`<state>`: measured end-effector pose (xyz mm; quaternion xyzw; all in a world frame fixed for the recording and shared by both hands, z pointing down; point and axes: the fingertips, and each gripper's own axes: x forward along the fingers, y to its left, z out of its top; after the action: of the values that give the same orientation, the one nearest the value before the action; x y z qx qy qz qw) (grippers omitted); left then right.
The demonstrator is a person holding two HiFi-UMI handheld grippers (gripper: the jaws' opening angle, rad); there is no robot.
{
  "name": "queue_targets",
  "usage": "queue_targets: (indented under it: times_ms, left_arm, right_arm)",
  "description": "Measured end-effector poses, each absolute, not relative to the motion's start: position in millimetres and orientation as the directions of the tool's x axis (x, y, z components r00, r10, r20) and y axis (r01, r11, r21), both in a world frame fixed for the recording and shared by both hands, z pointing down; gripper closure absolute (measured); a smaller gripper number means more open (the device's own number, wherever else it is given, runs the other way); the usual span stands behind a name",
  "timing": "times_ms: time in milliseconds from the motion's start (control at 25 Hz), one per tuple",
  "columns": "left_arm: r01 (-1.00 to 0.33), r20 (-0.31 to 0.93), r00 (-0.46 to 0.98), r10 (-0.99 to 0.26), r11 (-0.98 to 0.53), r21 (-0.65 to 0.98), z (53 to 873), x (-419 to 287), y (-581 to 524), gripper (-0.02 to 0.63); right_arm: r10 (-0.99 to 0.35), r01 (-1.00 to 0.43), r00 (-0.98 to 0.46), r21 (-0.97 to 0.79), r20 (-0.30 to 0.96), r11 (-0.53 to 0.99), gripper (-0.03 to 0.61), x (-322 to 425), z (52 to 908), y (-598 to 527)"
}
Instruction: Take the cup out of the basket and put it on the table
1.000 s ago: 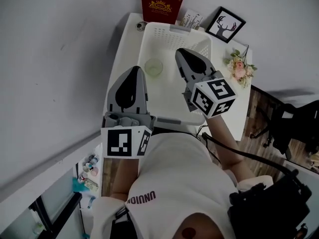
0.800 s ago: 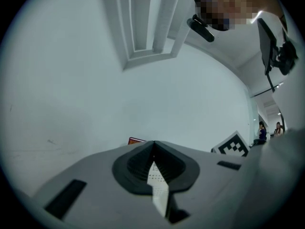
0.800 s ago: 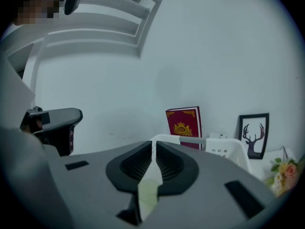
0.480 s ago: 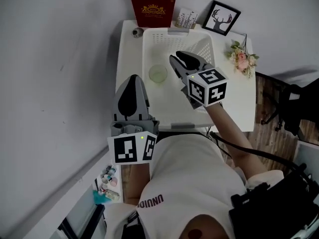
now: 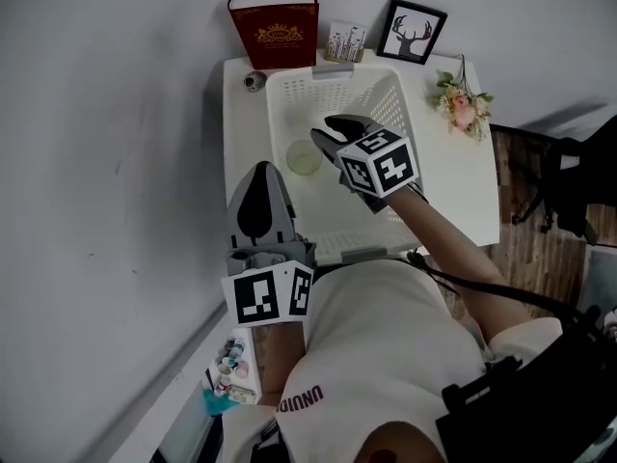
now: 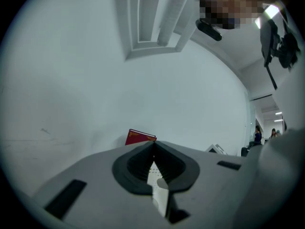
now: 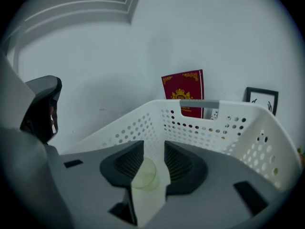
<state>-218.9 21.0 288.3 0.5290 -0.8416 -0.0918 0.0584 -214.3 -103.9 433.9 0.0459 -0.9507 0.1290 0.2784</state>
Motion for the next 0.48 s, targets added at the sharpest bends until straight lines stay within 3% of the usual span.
queue_targets:
  times_ms: [480]
  left_arm:
    - [-0.884,0.030,-0.413,-0.910,0.409,0.226,301,-226,15,0.601]
  right_arm:
    - [0.006,-0.147,-0.750,-0.175,0.662,0.974,0.435,-220,486,-98]
